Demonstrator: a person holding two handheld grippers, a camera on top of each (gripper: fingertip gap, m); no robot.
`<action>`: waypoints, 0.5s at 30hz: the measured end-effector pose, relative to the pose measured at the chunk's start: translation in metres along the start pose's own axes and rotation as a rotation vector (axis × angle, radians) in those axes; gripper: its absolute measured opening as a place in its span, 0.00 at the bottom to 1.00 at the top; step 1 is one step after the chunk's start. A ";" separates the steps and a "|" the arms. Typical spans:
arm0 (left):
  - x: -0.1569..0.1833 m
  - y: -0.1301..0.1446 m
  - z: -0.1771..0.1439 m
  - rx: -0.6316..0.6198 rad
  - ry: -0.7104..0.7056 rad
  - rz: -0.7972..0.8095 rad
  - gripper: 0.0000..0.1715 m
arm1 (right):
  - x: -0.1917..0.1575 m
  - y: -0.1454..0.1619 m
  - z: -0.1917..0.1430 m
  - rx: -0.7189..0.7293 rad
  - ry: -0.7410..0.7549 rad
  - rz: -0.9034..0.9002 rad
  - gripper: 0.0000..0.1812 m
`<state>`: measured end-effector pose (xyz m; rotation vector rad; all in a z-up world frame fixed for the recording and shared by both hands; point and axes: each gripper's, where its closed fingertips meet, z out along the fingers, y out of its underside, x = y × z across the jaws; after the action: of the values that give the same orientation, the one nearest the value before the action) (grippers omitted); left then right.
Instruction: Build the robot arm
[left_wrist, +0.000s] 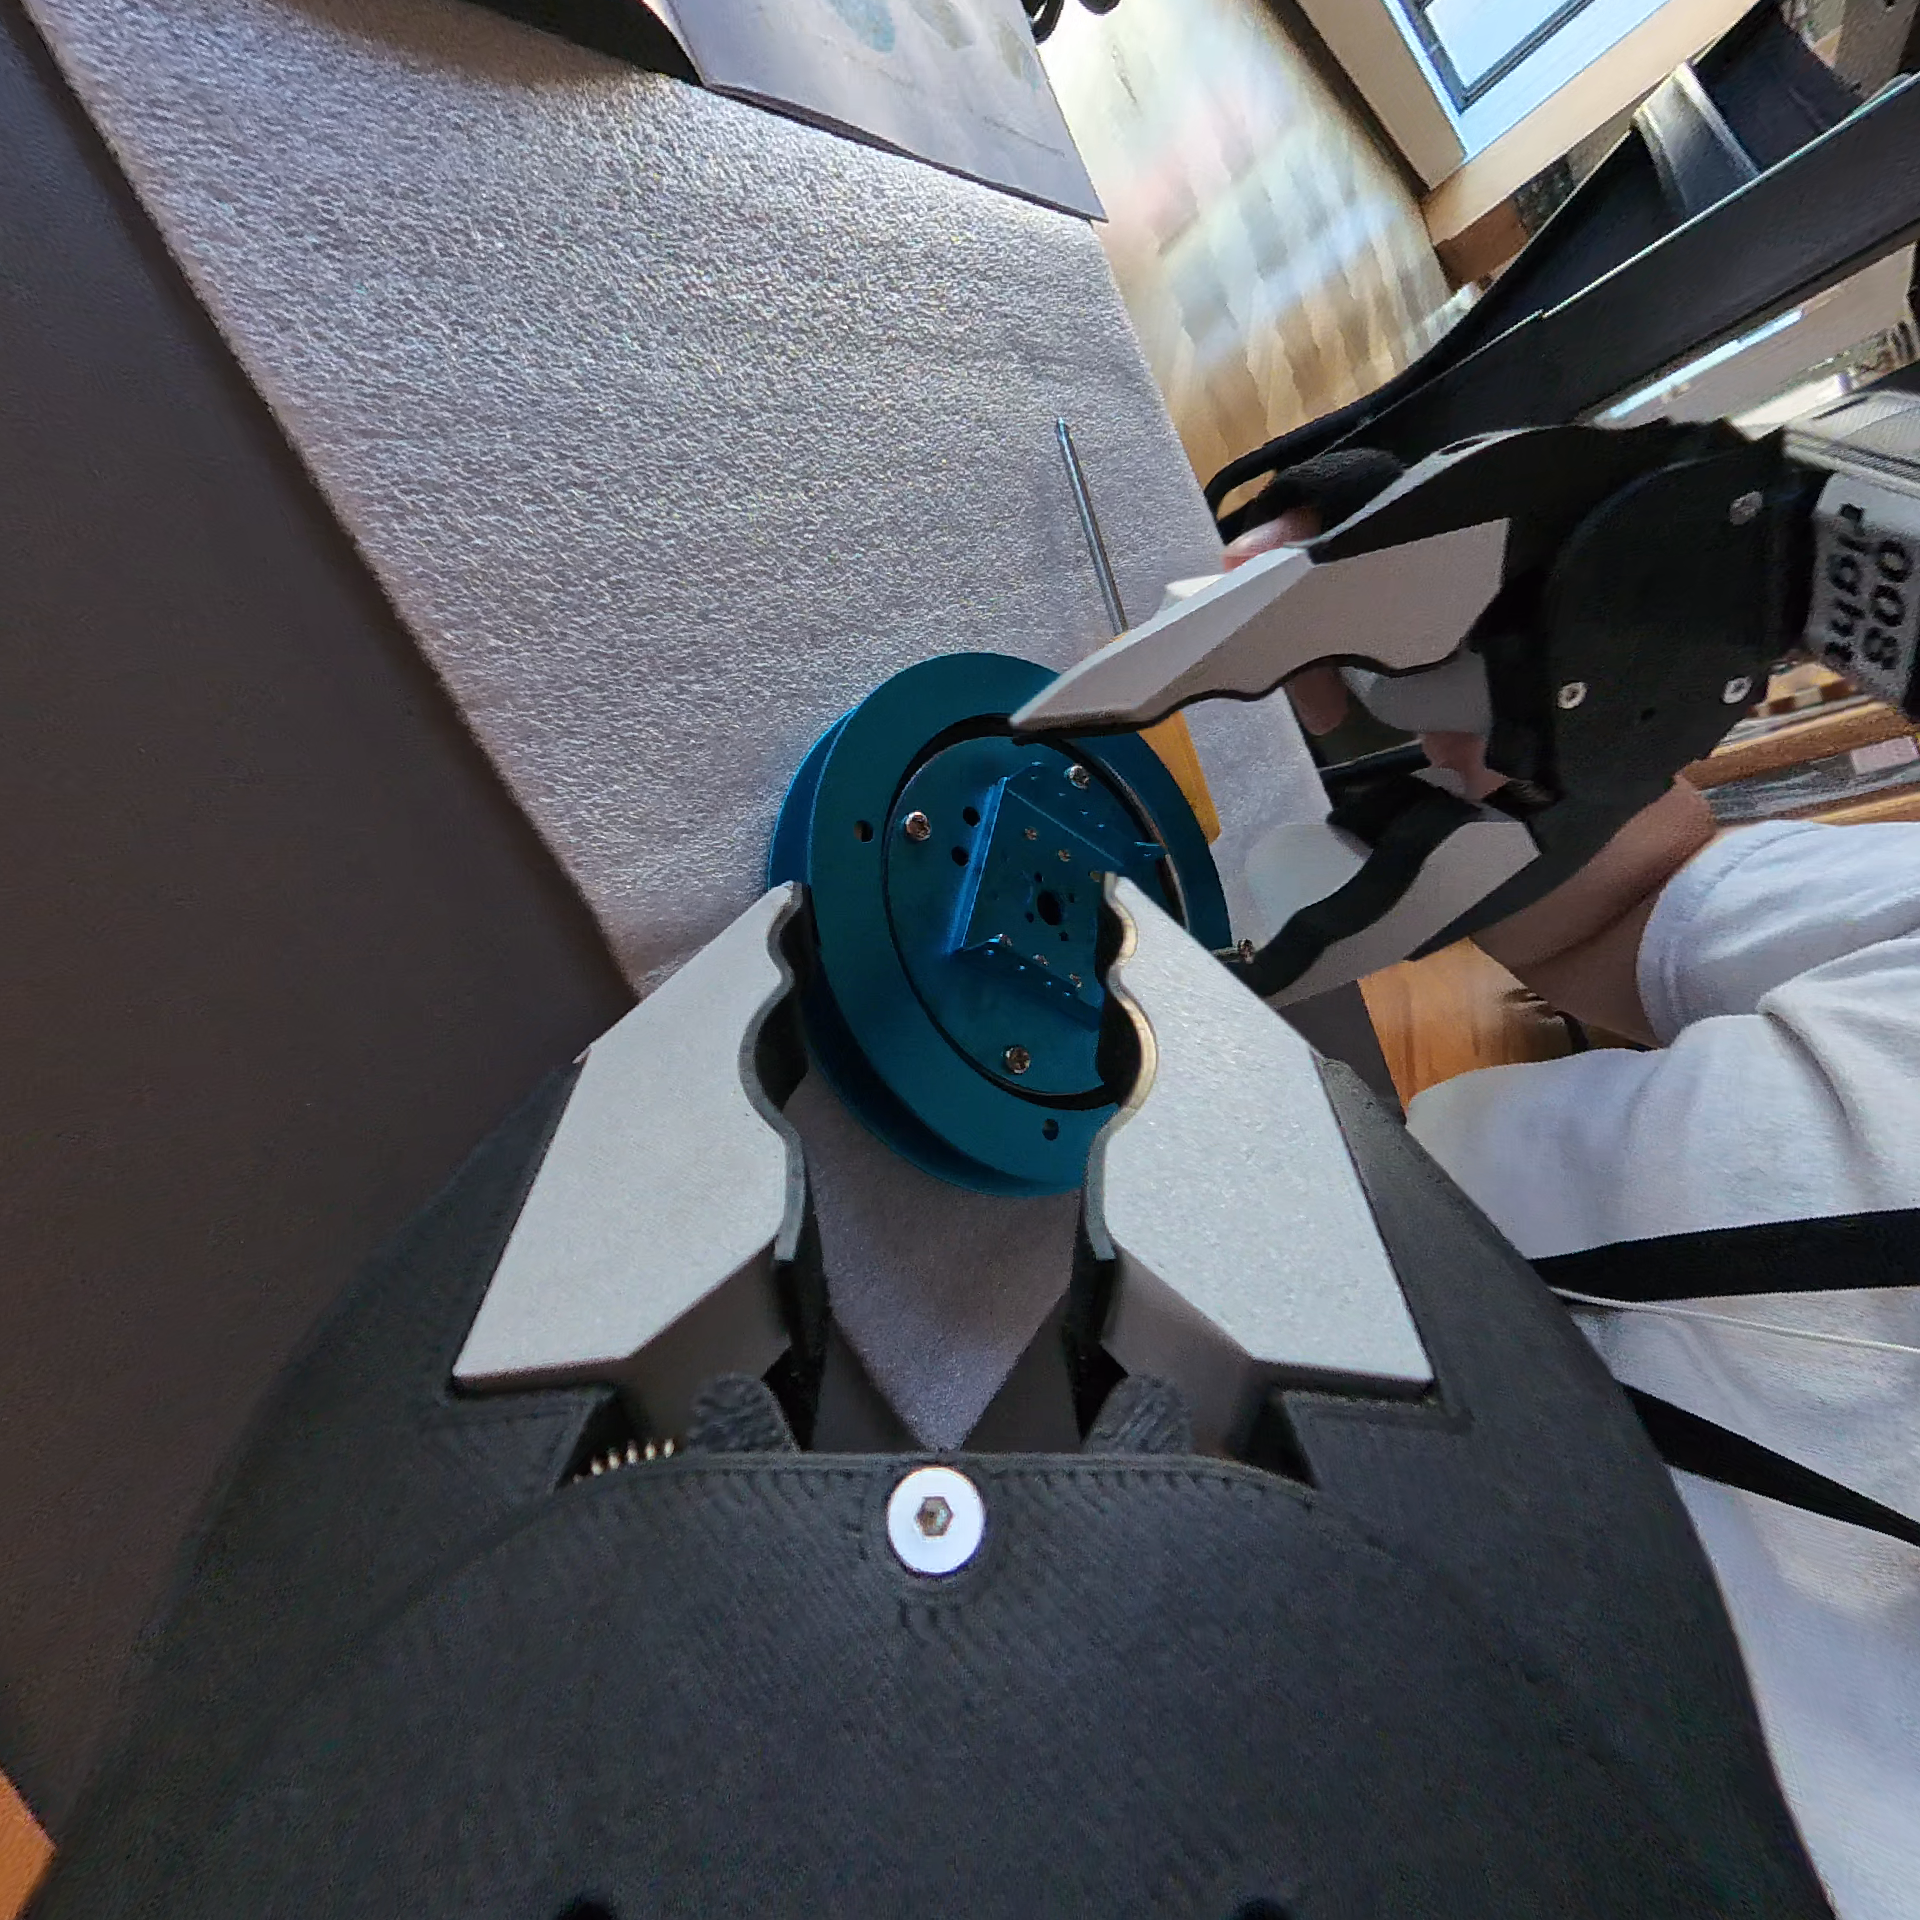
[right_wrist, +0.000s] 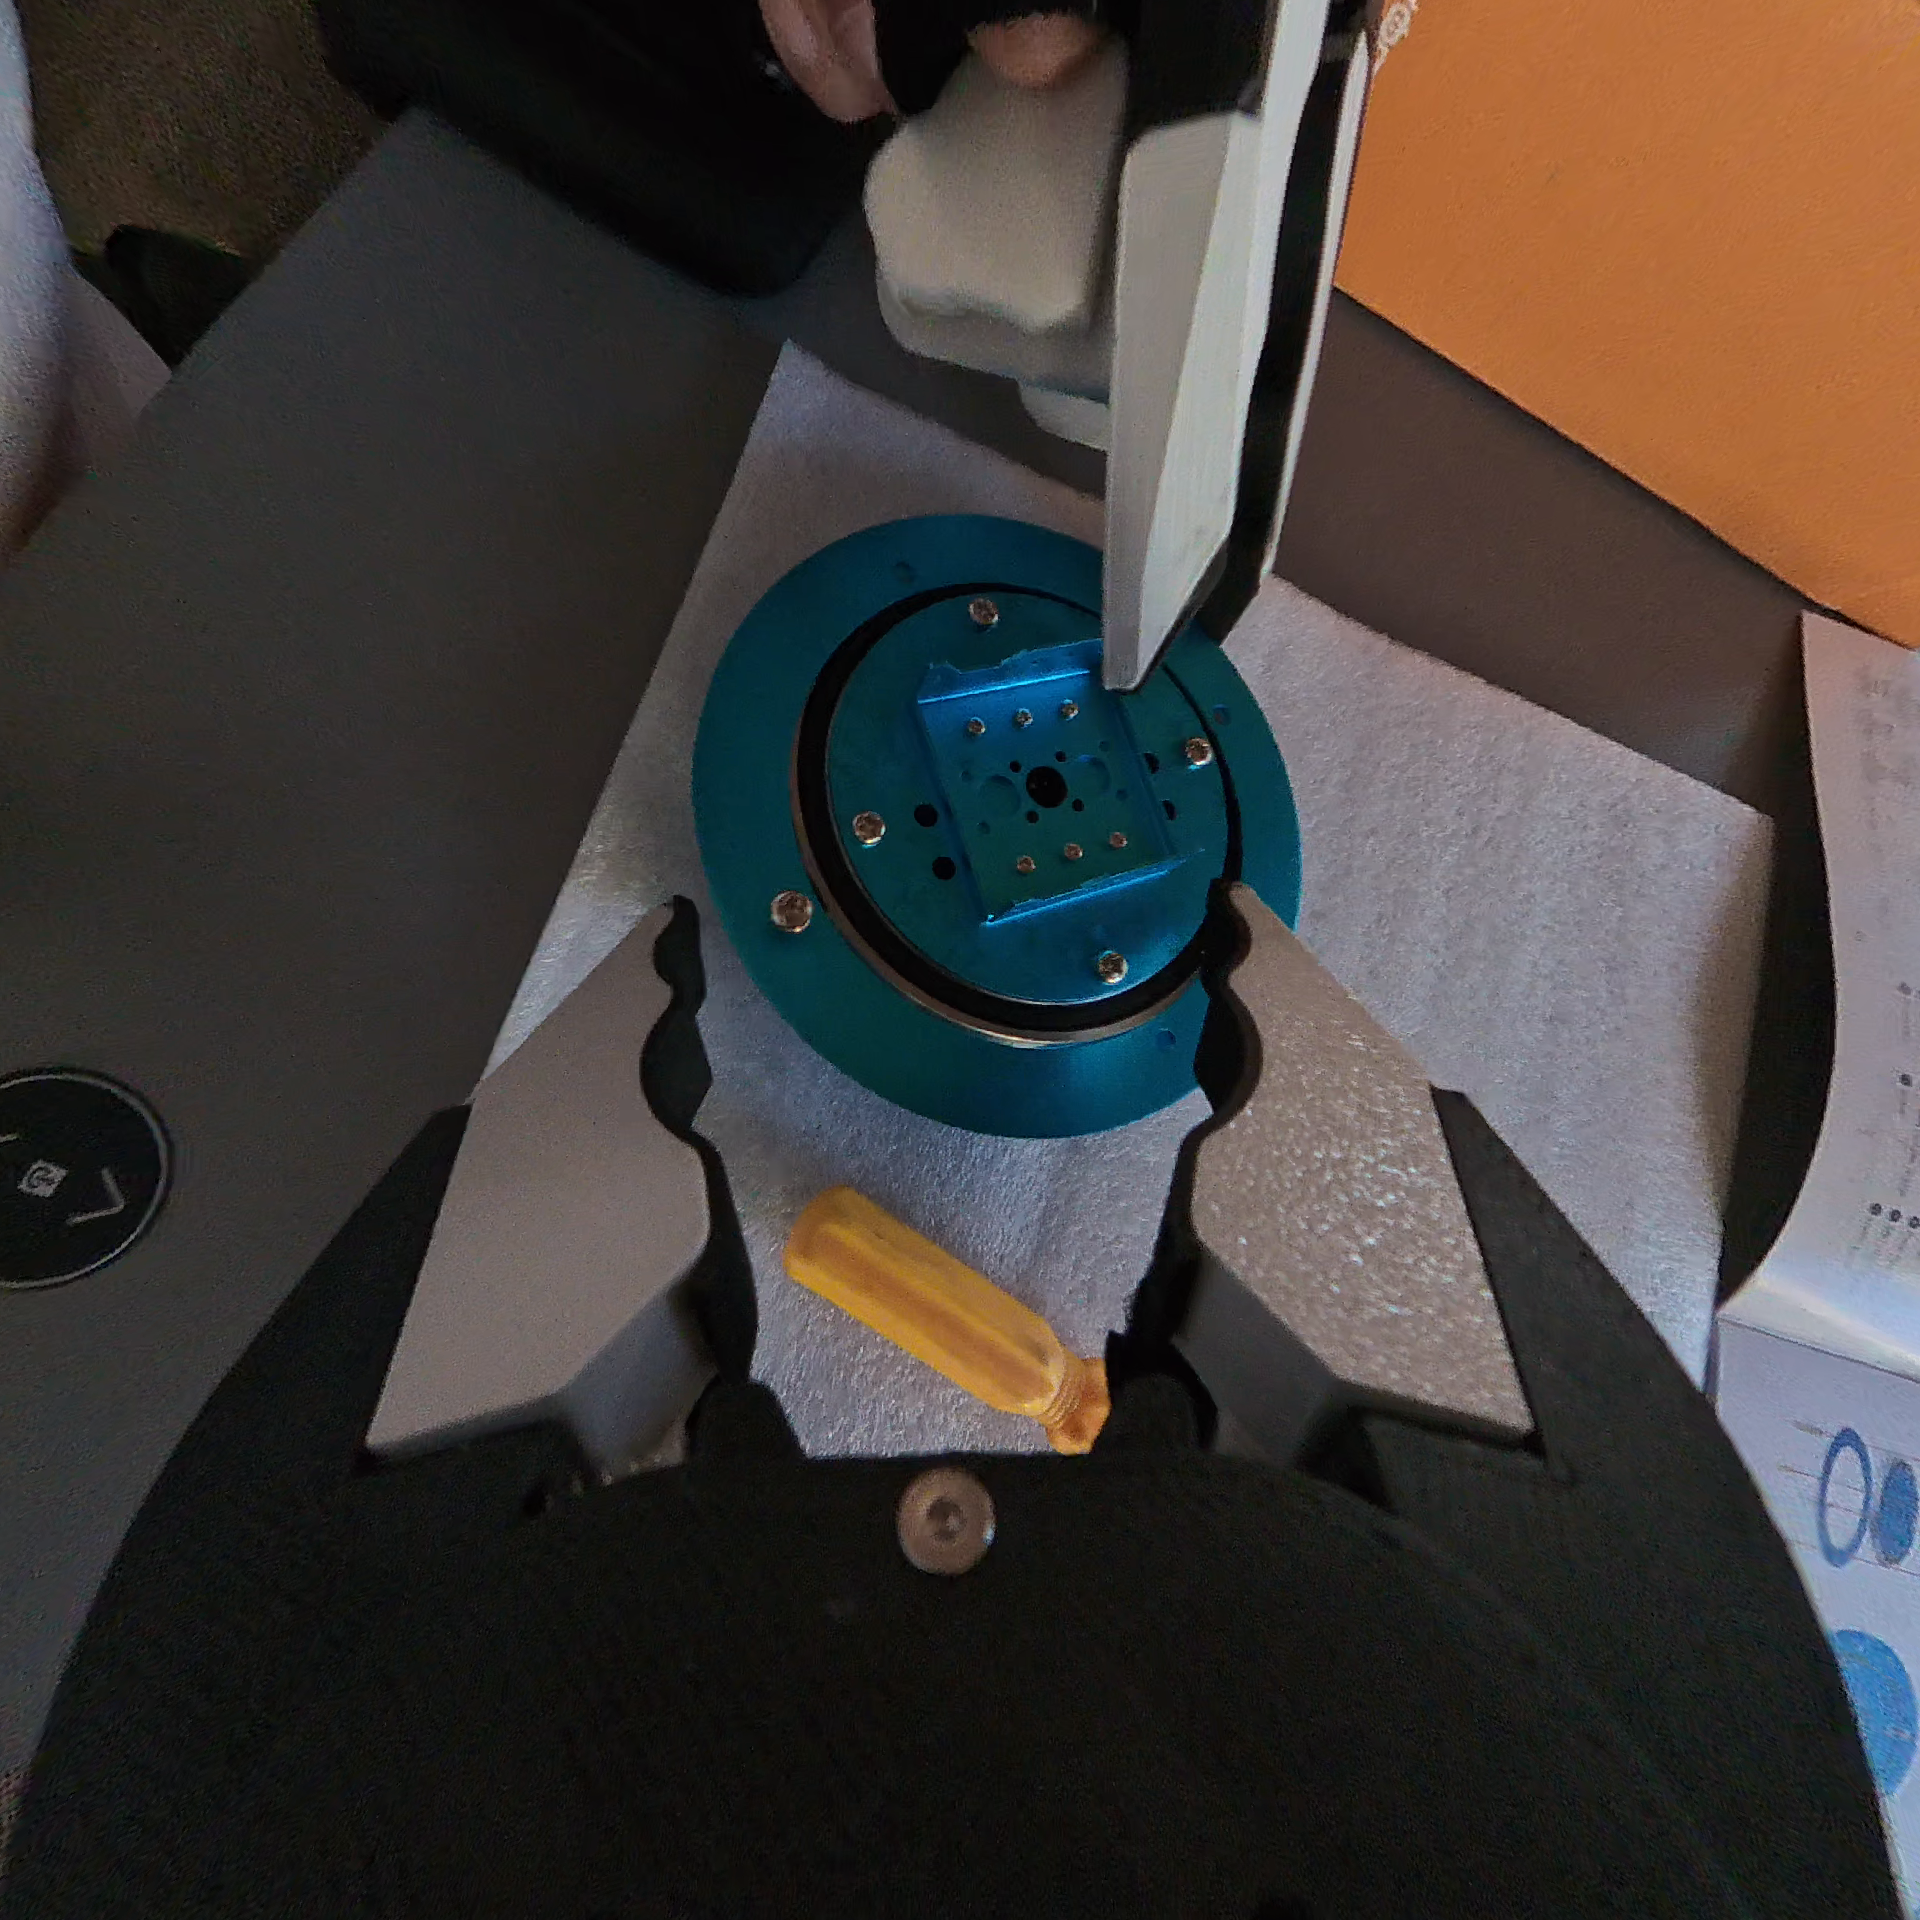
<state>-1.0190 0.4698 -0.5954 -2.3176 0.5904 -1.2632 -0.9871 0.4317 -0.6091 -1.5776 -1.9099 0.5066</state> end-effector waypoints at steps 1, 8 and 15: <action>0.001 0.000 0.000 0.001 0.011 -0.003 0.32 | 0.001 0.001 0.001 0.001 0.010 0.007 0.52; 0.004 -0.003 0.000 0.006 0.030 -0.052 0.35 | 0.002 -0.001 0.001 0.011 0.058 0.006 0.50; 0.005 -0.005 0.002 0.020 0.034 -0.072 0.36 | 0.001 -0.003 0.000 0.000 0.090 -0.038 0.49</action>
<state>-1.0142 0.4716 -0.5907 -2.3244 0.5076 -1.3378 -0.9894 0.4324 -0.6074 -1.5353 -1.8681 0.4129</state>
